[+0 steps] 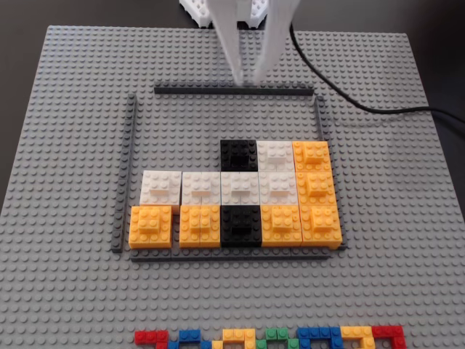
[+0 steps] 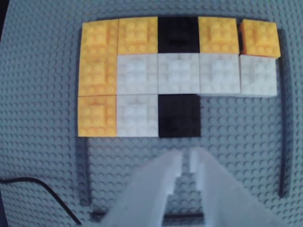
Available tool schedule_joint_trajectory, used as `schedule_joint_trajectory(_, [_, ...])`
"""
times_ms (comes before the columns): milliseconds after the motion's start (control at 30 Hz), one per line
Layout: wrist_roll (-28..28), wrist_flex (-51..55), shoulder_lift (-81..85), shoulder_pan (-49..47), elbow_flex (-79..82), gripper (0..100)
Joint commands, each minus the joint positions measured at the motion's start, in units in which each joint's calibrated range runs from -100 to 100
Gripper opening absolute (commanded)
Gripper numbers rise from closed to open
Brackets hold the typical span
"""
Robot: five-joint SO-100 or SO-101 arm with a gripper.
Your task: Grab the cube and place it into the grid
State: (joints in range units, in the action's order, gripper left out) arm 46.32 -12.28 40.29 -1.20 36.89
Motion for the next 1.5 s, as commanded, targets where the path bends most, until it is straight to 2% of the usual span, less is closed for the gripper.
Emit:
schedule_joint_trajectory(0, [-0.54,2.61,10.79,0.13,-5.58,0])
schedule_joint_trajectory(333, [-1.42,9.21,30.22,0.28,-13.38,0])
schedule_joint_trajectory(500, [-1.42,10.77,39.59,1.39,-11.29,0])
schedule_joint_trajectory(1100, [-0.93,-4.62,59.02,2.49,30.03,0])
schedule_joint_trajectory(1467, [1.81,-11.36,59.54,1.46,49.51,0])
